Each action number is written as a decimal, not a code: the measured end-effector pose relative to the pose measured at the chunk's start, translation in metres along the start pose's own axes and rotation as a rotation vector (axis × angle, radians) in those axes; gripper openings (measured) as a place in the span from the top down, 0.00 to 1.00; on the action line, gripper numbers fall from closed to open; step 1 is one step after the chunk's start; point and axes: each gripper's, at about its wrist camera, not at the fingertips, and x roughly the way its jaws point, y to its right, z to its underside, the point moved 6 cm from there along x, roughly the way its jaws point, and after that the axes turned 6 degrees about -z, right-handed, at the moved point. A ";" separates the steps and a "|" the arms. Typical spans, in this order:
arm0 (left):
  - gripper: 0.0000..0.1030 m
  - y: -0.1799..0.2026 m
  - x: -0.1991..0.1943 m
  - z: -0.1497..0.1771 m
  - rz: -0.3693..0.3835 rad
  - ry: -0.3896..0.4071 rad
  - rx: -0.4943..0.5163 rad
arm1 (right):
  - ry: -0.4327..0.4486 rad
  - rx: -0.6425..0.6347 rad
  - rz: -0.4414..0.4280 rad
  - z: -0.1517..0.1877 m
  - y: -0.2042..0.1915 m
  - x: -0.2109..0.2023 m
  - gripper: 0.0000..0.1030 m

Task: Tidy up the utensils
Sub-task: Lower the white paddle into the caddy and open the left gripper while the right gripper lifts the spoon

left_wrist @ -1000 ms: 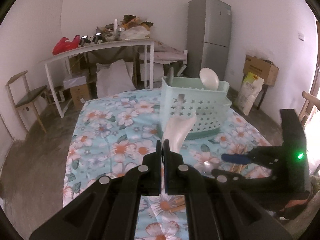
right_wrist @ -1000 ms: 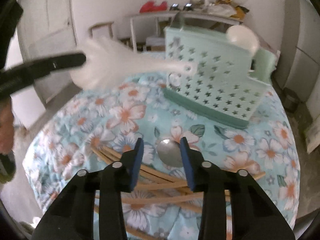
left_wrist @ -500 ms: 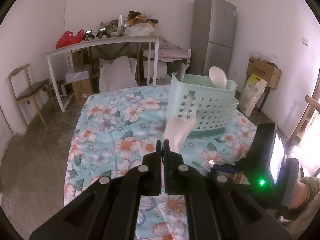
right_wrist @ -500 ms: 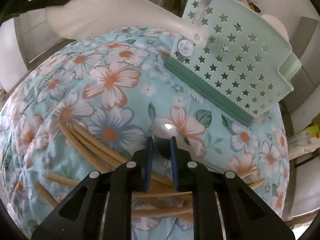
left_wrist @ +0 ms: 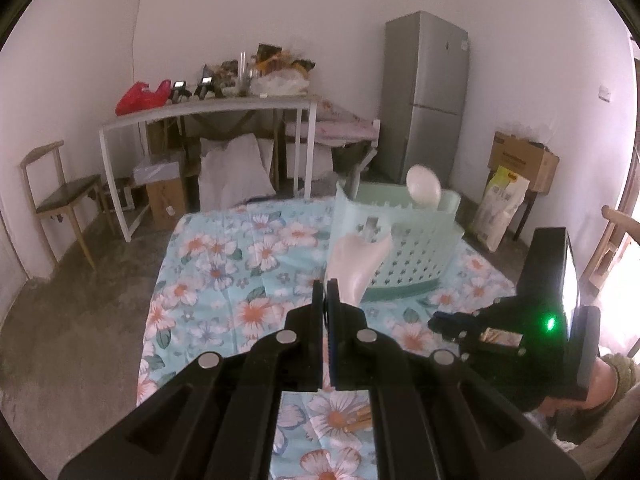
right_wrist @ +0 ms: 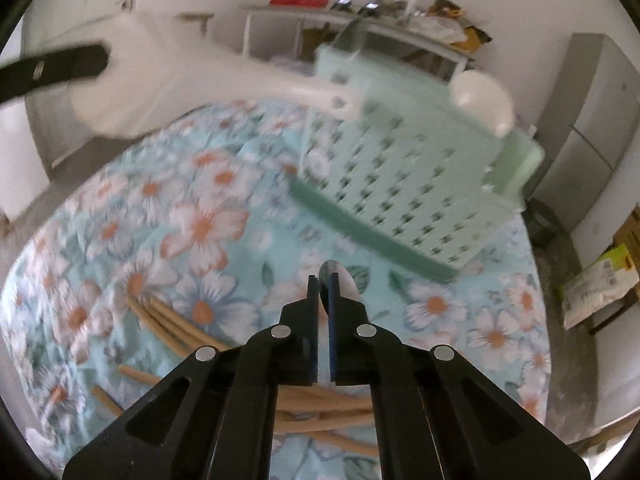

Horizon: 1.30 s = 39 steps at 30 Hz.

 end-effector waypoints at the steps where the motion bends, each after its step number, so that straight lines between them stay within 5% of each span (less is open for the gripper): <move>1: 0.99 0.001 -0.004 -0.003 0.007 0.014 -0.002 | 0.019 0.020 0.000 -0.003 0.007 -0.009 0.99; 10: 0.99 0.009 -0.022 -0.035 0.037 0.099 0.015 | 0.125 0.171 -0.039 -0.024 0.052 -0.051 1.00; 20: 0.99 0.025 0.000 -0.071 -0.104 0.075 0.264 | 0.164 0.225 -0.035 -0.026 0.070 -0.064 1.00; 28: 0.98 0.058 0.029 -0.080 -0.271 0.007 0.640 | 0.162 0.236 -0.044 -0.024 0.071 -0.063 1.00; 39: 0.96 0.094 0.066 -0.083 -0.301 -0.138 1.056 | 0.161 0.239 -0.053 -0.022 0.069 -0.062 1.00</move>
